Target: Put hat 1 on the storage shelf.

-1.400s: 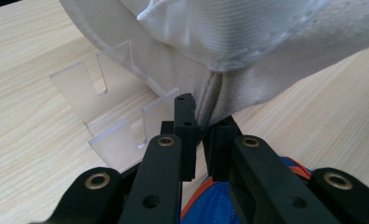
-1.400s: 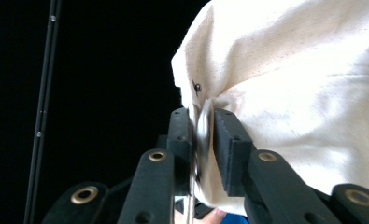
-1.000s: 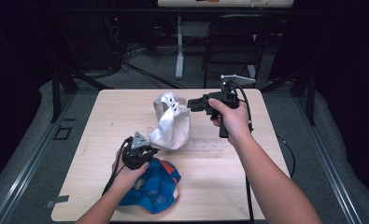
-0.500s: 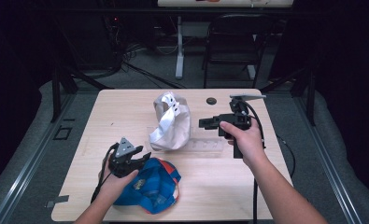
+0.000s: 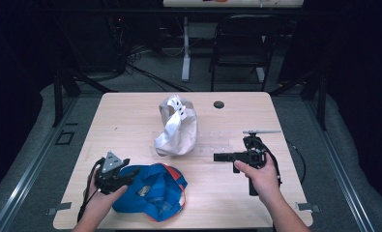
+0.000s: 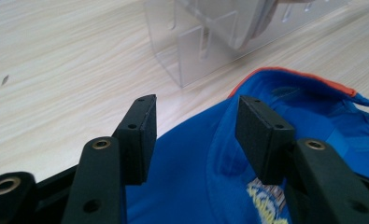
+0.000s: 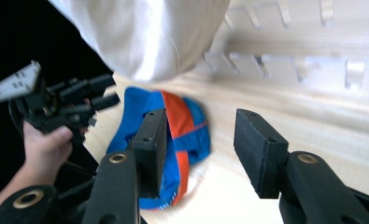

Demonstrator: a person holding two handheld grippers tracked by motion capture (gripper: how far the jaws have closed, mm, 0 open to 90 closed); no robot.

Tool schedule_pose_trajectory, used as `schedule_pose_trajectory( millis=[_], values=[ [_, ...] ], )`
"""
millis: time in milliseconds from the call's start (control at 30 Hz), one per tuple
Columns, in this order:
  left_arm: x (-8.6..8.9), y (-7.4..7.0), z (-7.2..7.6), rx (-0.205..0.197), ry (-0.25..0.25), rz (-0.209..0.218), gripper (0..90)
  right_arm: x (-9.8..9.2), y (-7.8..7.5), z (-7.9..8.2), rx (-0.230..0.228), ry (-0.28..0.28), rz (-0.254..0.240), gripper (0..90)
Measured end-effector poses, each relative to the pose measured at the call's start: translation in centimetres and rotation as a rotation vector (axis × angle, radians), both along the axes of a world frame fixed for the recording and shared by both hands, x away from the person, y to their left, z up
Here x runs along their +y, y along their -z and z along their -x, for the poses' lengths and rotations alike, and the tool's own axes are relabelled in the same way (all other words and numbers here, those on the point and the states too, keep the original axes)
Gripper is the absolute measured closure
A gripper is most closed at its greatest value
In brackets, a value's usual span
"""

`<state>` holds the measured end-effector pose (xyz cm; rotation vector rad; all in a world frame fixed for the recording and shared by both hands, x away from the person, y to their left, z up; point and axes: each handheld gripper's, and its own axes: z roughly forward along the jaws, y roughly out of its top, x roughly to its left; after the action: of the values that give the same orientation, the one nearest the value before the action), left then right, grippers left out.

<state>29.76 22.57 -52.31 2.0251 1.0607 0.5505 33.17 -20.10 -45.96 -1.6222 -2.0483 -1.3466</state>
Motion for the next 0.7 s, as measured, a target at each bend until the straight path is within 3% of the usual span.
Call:
schedule_pose_trajectory(
  millis=[133,300,500,700],
  values=[
    [0.9,0.3,0.3,0.000,-0.019,-0.008,48.3,0.0,2.3,1.6,-0.008,-0.012,0.002,54.5],
    [1.8,1.3,0.7,0.006,-0.037,-0.029,48.2,0.3,3.9,2.3,-0.015,-0.024,0.026,54.5],
    [2.3,1.9,0.8,0.016,-0.054,-0.017,48.3,1.1,5.5,3.0,-0.049,-0.024,0.039,54.4],
    [2.5,2.1,1.1,0.013,-0.054,-0.027,48.3,2.0,6.9,3.3,-0.023,-0.048,0.044,54.4]
  ],
)
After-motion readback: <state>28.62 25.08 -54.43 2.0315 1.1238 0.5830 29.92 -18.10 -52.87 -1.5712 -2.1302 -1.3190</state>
